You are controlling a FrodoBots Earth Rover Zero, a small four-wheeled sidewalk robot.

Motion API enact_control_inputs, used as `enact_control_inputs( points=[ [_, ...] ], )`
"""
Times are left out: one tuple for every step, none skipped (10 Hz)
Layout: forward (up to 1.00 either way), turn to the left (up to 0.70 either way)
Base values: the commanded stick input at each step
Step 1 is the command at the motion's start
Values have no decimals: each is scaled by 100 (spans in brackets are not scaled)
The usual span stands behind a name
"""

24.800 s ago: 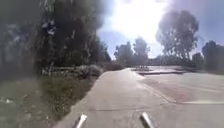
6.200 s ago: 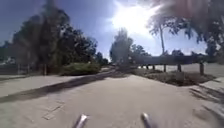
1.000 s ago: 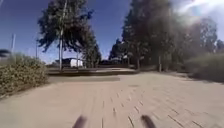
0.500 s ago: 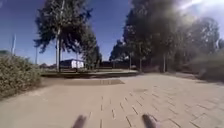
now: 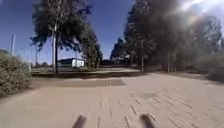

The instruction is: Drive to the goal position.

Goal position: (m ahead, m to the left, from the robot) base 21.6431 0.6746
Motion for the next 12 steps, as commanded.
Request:
enact_control_inputs(
  points=[
    [100,0],
    [100,0],
    [100,0],
    [100,0],
    [100,0],
    [100,0],
    [100,0],
    [100,0],
    [100,0],
    [100,0],
    [100,0],
    [100,0]
  ],
)
